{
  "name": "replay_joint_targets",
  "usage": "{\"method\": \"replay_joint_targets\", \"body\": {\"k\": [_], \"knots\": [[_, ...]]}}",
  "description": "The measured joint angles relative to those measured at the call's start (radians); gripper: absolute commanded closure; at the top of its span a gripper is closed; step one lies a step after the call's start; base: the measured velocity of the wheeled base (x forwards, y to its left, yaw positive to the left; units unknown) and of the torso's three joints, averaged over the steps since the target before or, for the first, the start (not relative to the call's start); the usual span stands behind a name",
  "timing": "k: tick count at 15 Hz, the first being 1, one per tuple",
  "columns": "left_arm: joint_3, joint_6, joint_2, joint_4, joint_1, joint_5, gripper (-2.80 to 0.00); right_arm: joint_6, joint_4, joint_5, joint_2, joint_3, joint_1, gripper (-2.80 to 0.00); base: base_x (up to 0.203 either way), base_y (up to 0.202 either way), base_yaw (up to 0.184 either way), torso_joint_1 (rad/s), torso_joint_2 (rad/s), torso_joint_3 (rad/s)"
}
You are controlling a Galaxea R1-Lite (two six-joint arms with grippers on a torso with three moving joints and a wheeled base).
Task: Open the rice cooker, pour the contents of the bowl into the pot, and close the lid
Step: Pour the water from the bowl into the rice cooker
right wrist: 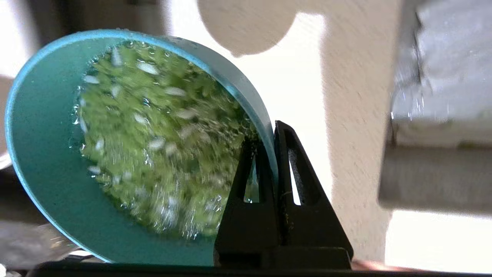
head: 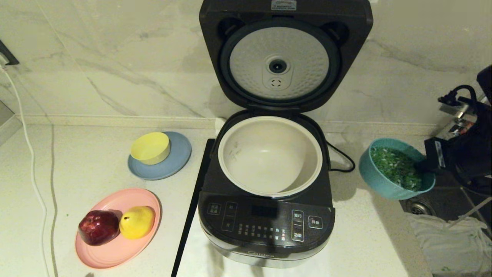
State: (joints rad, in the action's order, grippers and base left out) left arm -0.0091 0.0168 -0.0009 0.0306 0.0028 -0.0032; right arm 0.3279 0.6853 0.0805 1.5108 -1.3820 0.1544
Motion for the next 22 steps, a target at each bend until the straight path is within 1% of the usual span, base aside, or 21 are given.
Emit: {"method": "replay_joint_targets", "body": {"k": [3,8,12,14,17,20,22], "knots": [[0.000,0.000,0.000,0.000,0.000,0.000,0.00,0.021,0.036,-0.025,0.027,-0.103,0.087,0.00,0.000,0.000,0.000,0.000,0.00,0.000],[0.000,0.000,0.000,0.000,0.000,0.000,0.00,0.045,0.049,-0.101,0.106,-0.230,0.214,0.00,0.000,0.000,0.000,0.000,0.00,0.000],[0.000,0.000,0.000,0.000,0.000,0.000,0.00,0.067,0.057,-0.110,0.157,-0.318,0.306,0.00,0.000,0.000,0.000,0.000,0.00,0.000],[0.000,0.000,0.000,0.000,0.000,0.000,0.00,0.080,0.106,-0.120,0.179,-0.381,0.347,0.00,0.000,0.000,0.000,0.000,0.00,0.000],[0.000,0.000,0.000,0.000,0.000,0.000,0.00,0.116,0.145,-0.189,0.225,-0.465,0.422,0.00,0.000,0.000,0.000,0.000,0.00,0.000],[0.000,0.000,0.000,0.000,0.000,0.000,0.00,0.133,0.147,-0.243,0.282,-0.526,0.495,0.00,0.000,0.000,0.000,0.000,0.00,0.000],[0.000,0.000,0.000,0.000,0.000,0.000,0.00,0.137,0.136,-0.278,0.315,-0.544,0.537,0.00,0.000,0.000,0.000,0.000,0.00,0.000]]}}
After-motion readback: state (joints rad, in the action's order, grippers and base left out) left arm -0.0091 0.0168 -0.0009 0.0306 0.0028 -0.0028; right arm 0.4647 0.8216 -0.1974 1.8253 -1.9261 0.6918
